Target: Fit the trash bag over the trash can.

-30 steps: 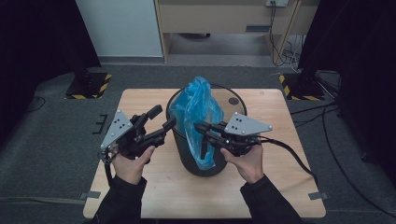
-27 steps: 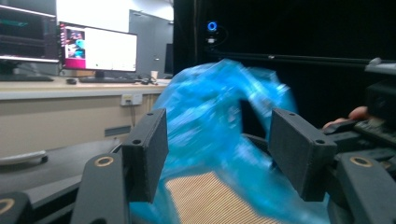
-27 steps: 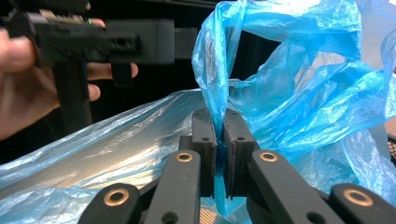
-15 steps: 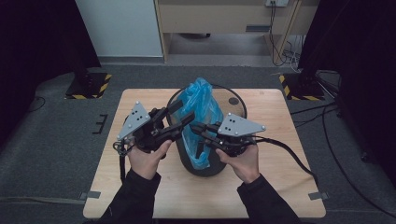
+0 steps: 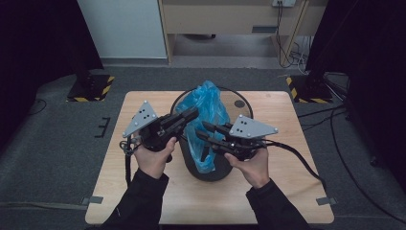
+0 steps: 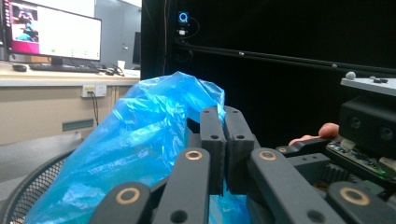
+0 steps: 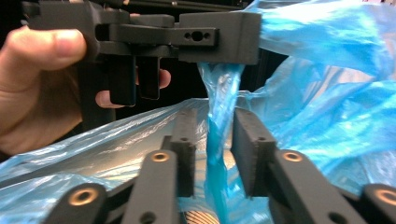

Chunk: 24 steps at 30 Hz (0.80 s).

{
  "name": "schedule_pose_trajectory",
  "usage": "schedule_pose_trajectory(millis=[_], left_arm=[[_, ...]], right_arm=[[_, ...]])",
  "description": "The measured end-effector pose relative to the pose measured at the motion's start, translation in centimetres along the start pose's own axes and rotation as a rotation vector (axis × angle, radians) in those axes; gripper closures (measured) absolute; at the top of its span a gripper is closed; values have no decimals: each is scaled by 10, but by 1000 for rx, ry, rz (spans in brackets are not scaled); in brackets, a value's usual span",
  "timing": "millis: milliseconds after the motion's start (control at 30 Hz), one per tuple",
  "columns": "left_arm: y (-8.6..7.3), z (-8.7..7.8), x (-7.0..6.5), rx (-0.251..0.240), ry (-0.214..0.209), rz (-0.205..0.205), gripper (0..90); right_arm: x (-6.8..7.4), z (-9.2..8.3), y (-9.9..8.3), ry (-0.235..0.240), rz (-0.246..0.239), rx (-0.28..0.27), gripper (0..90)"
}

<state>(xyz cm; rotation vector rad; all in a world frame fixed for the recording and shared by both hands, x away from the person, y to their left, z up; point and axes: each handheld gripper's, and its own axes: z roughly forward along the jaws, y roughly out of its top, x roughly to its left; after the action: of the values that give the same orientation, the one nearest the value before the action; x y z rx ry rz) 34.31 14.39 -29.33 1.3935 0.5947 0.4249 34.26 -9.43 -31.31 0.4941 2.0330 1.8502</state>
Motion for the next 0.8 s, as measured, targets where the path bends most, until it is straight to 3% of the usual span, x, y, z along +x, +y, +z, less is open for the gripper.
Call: schedule_pose_trajectory(millis=[100, 233, 367, 533, 800], left_arm=[[2, -1, 2, -9, 11, -5, 888], [3, -2, 5, -21, 24, -10, 889], [8, -6, 10, -42, 45, -16, 889], [15, -14, 15, -67, 75, -13, 889], [20, -30, 26, -103, 116, -30, 890]], right_arm=[[0, -9, 5, 1, 4, -10, 531], [2, -22, 10, -3, -11, -40, 446], [4, -28, 9, -18, -43, -7, 389], [9, -25, 3, 1, -51, 44, 368], [12, -19, -6, -7, -93, 120, 440]])
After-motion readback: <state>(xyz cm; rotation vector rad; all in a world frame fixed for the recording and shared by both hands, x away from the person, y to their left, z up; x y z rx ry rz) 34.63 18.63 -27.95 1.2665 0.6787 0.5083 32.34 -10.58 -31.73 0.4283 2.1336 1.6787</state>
